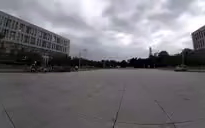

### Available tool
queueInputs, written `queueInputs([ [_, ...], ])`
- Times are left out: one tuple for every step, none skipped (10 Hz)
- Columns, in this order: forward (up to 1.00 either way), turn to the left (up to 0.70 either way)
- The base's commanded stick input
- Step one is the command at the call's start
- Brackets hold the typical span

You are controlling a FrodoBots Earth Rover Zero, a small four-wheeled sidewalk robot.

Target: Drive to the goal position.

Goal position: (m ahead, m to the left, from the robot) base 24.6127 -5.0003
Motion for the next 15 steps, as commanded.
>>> queueInputs([
  [0.70,0.00],
  [0.70,0.00],
  [0.70,0.00],
  [0.70,0.00],
  [0.70,0.00],
  [0.70,0.00],
  [0.70,0.00],
  [0.70,0.00],
  [0.70,0.00],
  [0.70,0.00],
  [0.70,0.00],
  [0.70,0.00],
  [0.70,0.00],
  [0.70,0.00],
  [0.70,0.00],
])
